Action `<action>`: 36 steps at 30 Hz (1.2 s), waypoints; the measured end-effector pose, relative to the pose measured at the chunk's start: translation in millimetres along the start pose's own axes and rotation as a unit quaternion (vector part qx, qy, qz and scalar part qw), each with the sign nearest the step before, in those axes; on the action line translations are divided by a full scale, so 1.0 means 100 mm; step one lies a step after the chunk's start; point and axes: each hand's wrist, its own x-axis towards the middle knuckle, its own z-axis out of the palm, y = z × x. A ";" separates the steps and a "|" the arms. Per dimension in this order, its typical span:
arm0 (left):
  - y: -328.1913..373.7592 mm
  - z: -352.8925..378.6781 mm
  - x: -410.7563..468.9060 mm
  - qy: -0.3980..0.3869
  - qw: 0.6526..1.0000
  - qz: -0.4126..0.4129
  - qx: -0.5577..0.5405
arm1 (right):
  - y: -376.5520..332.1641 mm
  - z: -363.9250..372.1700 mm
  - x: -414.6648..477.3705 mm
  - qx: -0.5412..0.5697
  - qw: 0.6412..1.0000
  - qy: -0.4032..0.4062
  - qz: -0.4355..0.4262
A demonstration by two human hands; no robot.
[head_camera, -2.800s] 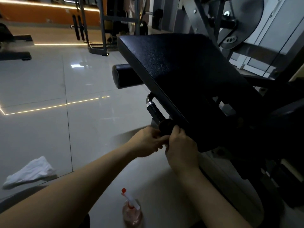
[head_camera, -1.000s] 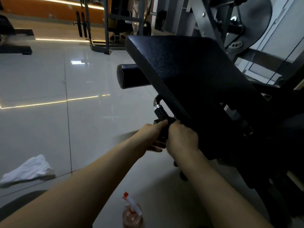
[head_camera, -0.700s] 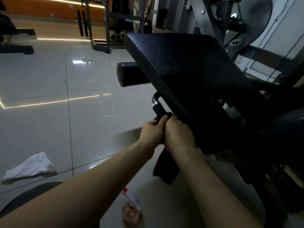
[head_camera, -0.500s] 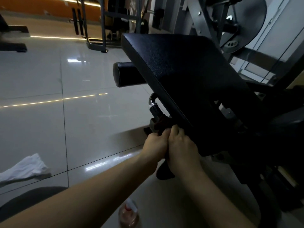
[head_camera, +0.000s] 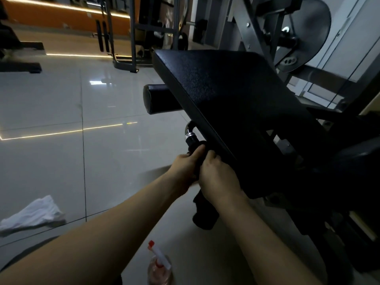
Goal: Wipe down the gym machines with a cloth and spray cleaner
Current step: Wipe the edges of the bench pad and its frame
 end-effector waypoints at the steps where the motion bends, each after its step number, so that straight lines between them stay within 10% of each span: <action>1: -0.04 0.00 -0.07 -0.013 0.999 -0.021 -0.033 | 0.01 0.04 -0.11 -0.012 1.000 0.017 0.001; 29: -0.24 0.04 -0.21 0.024 1.000 -0.004 -0.010 | 0.09 0.08 -0.41 -0.073 0.997 0.021 0.010; 36: 0.23 -0.34 0.45 0.112 0.978 0.033 -0.174 | -0.29 0.02 0.62 -0.063 0.997 0.036 0.004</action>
